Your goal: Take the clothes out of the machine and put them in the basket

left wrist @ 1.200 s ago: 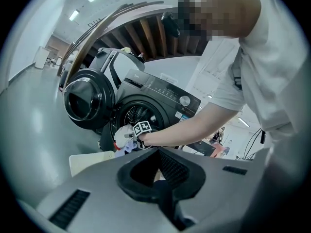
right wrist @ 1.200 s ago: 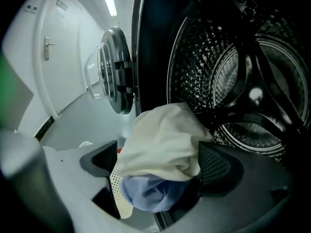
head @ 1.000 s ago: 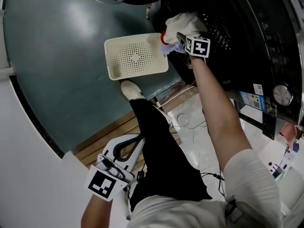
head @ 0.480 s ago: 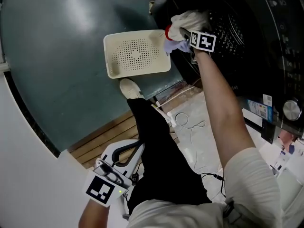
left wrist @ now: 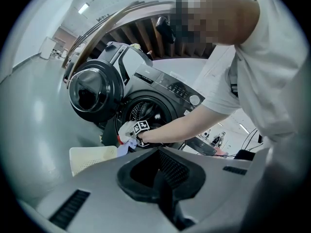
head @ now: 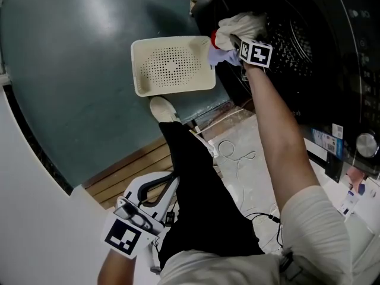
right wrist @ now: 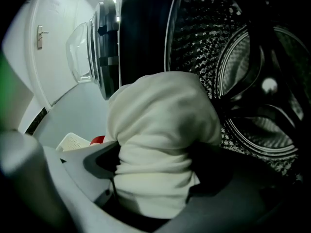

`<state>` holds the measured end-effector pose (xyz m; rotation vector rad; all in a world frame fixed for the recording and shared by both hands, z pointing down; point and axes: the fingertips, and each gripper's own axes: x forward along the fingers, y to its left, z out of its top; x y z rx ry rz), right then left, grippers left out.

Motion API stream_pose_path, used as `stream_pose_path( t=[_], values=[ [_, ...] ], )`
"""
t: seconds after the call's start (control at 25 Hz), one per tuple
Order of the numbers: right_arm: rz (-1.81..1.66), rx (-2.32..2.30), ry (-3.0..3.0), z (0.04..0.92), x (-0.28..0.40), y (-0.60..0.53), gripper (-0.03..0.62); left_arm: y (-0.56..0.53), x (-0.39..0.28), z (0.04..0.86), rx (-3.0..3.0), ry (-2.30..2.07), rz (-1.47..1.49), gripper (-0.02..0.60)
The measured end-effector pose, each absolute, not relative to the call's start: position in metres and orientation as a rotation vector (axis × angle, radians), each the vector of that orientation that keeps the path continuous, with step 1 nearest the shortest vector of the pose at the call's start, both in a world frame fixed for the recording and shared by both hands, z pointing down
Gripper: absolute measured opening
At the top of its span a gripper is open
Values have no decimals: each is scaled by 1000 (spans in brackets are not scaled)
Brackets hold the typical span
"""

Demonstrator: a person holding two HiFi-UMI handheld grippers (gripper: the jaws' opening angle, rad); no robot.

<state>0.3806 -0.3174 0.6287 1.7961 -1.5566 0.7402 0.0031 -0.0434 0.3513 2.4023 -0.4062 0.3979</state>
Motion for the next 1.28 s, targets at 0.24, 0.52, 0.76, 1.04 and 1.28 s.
stream_pose_path(
  t=[0.24, 0.52, 0.76, 1.04, 1.28],
  values=[
    [717, 1792, -1574, 619, 368, -314, 292, -34, 0, 350, 2395, -416, 407, -2],
    [755, 1867, -1634, 592, 368, -303, 156, -23, 2, 342, 2404, -425, 401, -2],
    [741, 1936, -1681, 559, 366, -289, 147, -8, 6, 329, 2426, -423, 399, -2],
    [666, 1936, -1799, 509, 346, -272, 146, 14, 4, 313, 2451, -435, 387, -3],
    [620, 1884, -1941, 459, 315, -255, 146, 35, 3, 299, 2463, -451, 362, -3]
  ],
)
